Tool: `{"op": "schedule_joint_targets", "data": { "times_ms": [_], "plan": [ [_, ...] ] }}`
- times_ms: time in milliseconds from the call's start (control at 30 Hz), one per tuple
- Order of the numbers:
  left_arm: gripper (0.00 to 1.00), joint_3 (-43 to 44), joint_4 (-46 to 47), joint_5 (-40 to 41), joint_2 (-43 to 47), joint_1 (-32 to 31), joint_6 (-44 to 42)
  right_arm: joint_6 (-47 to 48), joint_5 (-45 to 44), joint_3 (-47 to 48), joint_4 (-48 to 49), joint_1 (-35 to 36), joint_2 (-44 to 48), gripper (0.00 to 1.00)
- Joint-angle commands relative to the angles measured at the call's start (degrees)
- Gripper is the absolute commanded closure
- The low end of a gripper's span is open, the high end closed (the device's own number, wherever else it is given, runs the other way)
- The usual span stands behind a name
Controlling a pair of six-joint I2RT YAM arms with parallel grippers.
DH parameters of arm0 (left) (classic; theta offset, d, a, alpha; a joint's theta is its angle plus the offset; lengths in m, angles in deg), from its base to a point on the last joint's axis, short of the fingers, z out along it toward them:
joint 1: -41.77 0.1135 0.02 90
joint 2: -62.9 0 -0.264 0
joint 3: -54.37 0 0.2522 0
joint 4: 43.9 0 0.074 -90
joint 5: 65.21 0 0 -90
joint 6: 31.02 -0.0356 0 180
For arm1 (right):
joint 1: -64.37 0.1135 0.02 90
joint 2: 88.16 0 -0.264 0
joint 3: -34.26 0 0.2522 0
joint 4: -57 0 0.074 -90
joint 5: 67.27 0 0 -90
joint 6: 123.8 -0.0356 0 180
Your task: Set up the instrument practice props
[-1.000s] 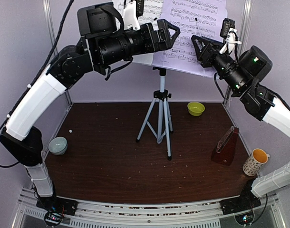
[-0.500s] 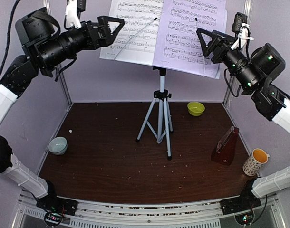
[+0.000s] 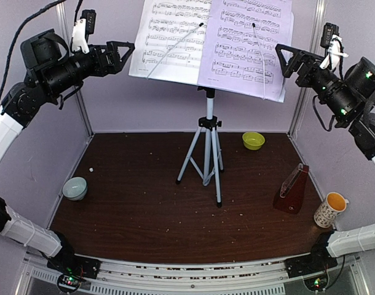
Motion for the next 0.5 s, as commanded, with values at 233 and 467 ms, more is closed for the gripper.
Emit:
{"op": "schedule_joint_targets", "data": {
  "times_ms": [233,467],
  "plan": [
    [0.02,-0.83,2.91,-6.75,-1.21,5.17,0.35,-11.82,12.85,-2.62,-6.09,-7.02,-0.50,0.00],
    [0.02,0.38,3.58,-8.64,-3.18,6.12,1.01,-13.08,12.62,-1.65,-5.97,-7.86,-3.18,0.05]
  ]
}}
